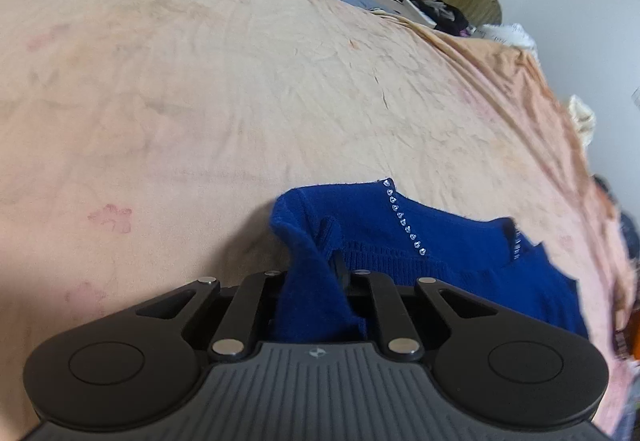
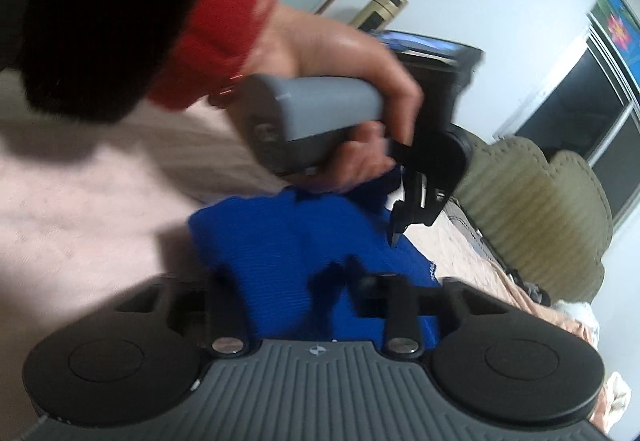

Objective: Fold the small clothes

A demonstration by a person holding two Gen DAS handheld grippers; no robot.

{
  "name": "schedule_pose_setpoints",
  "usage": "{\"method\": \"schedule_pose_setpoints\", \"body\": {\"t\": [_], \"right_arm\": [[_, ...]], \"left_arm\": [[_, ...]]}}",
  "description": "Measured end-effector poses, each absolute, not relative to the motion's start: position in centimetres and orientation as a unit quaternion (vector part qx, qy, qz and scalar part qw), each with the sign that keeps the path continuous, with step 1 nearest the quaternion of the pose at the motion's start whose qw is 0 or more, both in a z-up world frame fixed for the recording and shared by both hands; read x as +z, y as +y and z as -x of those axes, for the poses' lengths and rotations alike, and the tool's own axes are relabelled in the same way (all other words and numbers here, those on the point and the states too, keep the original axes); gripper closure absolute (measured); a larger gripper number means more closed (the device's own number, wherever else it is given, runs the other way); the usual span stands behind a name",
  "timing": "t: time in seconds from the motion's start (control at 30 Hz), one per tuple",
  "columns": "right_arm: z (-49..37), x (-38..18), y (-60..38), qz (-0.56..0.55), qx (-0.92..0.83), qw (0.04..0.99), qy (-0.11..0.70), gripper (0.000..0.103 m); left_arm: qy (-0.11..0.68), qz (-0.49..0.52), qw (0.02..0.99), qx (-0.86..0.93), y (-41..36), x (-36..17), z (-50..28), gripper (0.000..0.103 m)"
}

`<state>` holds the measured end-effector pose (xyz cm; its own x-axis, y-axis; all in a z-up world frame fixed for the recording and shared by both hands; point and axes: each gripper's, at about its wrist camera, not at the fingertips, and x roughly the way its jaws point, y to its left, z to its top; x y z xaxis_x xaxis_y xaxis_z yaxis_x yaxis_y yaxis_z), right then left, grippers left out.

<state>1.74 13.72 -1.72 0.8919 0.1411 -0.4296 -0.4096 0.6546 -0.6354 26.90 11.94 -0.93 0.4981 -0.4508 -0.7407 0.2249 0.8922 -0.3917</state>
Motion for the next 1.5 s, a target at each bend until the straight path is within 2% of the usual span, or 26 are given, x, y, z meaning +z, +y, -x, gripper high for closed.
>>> {"method": "schedule_pose_setpoints", "body": {"t": [0.03, 0.1, 0.37, 0.7, 1.0, 1.5], "right_arm": [[-1.6, -1.7, 13.8, 0.387, 0.155, 0.892, 0.173, 0.093], [-1.2, -1.2, 13.3, 0.378, 0.155, 0.898, 0.163, 0.097], [1.7, 2.1, 8.5, 0.312, 0.134, 0.932, 0.128, 0.099], [5.1, 5.5, 0.2, 0.227, 0.071, 0.965, 0.108, 0.099], [5.0, 4.3, -6.4, 0.18, 0.004, 0.976, 0.121, 0.099], [4.6, 1.3, -16.0, 0.066, -0.053, 0.981, 0.175, 0.099]], "left_arm": [[0.454, 0.106, 0.864, -0.189, 11.5, -0.3, -26.4, 0.093], [0.439, 0.075, 0.878, -0.175, 10.5, 1.0, -25.4, 0.093], [0.392, 0.019, 0.907, -0.152, 6.7, 6.9, -23.1, 0.093], [0.355, -0.026, 0.92, -0.164, -1.8, 9.8, -21.2, 0.093], [0.35, -0.064, 0.911, -0.206, -10.4, 9.5, -20.0, 0.093], [0.374, -0.131, 0.884, -0.247, -21.8, 4.5, -19.6, 0.093]]}}
